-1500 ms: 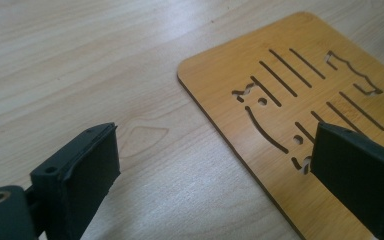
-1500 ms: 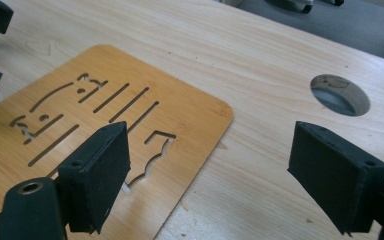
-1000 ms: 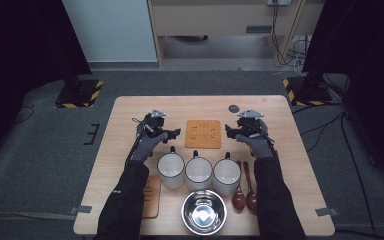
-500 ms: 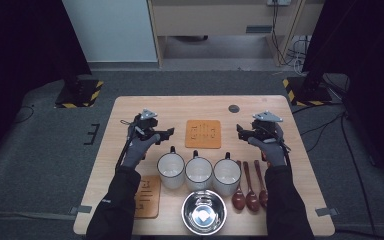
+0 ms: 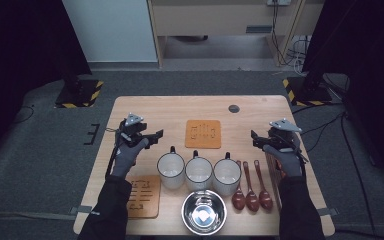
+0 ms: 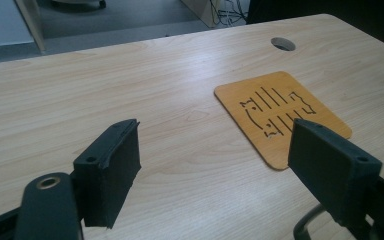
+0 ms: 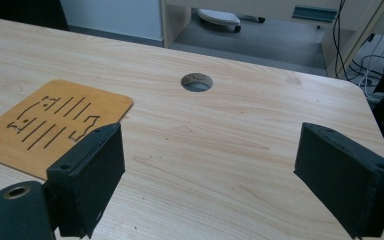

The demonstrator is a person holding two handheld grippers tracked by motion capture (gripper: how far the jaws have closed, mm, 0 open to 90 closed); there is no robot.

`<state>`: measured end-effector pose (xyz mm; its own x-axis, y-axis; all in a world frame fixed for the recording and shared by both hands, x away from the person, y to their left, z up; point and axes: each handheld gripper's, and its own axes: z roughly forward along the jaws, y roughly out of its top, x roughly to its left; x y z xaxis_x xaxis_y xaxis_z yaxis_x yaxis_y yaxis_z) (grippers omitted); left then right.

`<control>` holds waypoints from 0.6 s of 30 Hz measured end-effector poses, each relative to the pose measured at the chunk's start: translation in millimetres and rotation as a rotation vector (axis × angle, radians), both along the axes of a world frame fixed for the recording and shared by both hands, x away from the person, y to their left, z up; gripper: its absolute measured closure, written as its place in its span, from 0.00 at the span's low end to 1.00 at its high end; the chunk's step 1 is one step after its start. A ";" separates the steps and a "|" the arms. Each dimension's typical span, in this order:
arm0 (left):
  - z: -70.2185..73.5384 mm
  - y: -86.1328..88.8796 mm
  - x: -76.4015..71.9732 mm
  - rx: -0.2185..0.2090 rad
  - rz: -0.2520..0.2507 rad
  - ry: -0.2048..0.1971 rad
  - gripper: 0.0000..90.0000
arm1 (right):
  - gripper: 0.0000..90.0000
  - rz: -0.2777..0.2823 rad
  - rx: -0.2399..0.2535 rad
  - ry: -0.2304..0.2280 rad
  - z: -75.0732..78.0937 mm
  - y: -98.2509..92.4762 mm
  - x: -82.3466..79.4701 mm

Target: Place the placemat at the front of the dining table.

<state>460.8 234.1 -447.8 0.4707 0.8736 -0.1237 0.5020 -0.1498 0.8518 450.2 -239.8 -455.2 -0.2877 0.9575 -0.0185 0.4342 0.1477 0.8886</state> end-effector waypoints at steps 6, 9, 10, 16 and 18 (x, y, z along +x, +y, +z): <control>0.6 10.7 -12.9 -0.035 0.017 -0.020 0.22 | 0.13 -0.030 0.004 0.004 -2.7 -17.4 -11.4; 2.4 15.1 -19.8 -0.030 0.018 -0.025 0.22 | 0.13 -0.035 0.005 0.004 -5.2 -25.1 -18.2; 3.4 16.5 -22.0 -0.029 0.018 -0.022 0.22 | 0.13 -0.038 0.003 0.005 -6.6 -28.2 -20.7; 9.8 24.5 -35.5 -0.030 0.014 -0.025 0.24 | 0.13 -0.049 0.006 0.016 -14.6 -39.7 -28.4; 10.8 26.9 -39.9 -0.029 0.014 -0.030 0.25 | 0.13 -0.048 -0.004 0.022 -17.9 -42.1 -30.2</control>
